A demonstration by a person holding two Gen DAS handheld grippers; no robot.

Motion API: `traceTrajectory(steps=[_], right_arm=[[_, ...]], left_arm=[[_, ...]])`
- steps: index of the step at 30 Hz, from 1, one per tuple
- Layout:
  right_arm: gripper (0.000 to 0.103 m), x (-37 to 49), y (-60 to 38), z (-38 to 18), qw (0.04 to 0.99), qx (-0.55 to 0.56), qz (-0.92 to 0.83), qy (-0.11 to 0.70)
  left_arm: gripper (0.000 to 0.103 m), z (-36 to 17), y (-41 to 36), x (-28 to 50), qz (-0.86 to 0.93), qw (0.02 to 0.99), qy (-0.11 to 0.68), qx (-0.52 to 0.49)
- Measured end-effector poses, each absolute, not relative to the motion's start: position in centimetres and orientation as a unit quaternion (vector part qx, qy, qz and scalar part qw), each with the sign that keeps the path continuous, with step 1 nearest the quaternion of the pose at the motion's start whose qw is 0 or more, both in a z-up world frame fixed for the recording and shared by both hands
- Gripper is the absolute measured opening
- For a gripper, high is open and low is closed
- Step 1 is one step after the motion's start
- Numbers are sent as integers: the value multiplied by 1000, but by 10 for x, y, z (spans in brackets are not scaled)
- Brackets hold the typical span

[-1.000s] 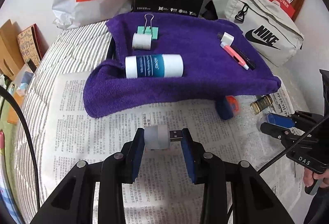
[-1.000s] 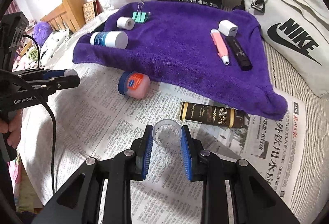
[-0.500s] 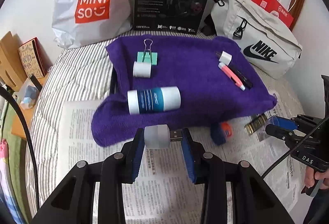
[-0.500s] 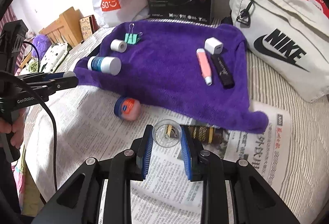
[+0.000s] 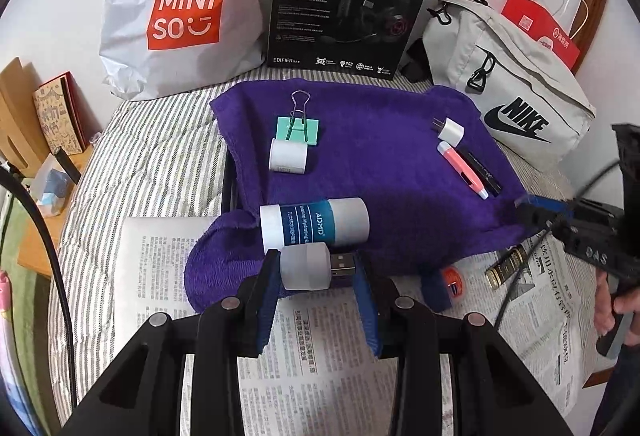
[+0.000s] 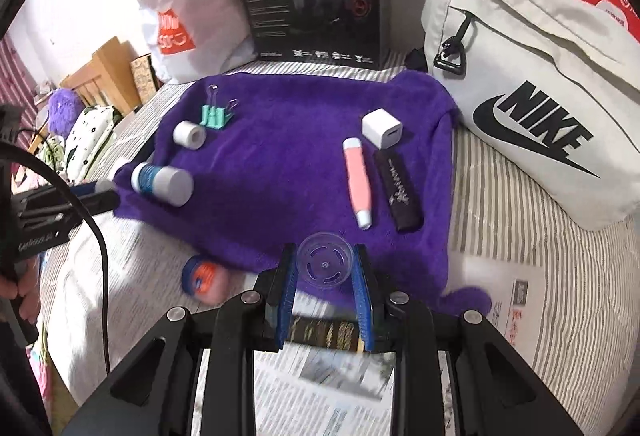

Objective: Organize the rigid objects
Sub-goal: 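Set the USB light on the purple towel with the left gripper while the right releases the clear cap there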

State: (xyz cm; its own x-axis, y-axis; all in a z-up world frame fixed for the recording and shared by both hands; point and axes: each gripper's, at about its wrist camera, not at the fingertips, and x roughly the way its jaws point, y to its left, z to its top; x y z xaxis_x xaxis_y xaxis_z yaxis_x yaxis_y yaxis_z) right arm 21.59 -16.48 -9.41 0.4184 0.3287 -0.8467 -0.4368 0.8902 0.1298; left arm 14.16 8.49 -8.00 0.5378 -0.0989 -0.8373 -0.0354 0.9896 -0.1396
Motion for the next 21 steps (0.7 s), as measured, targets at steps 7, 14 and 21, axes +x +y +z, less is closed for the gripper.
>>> traceTrajectory(steps=[7, 14, 21], right_arm=[[27, 240, -150, -119, 826, -63, 219, 516], [27, 246, -141, -139, 818, -69, 212, 530], [27, 244, -140, -140, 818, -71, 214, 528]], left_arm=[[34, -79, 95, 150, -18, 876, 476, -75], [34, -82, 102, 156, -16, 875, 478, -77], [34, -87, 104, 160, -16, 873, 480, -80]])
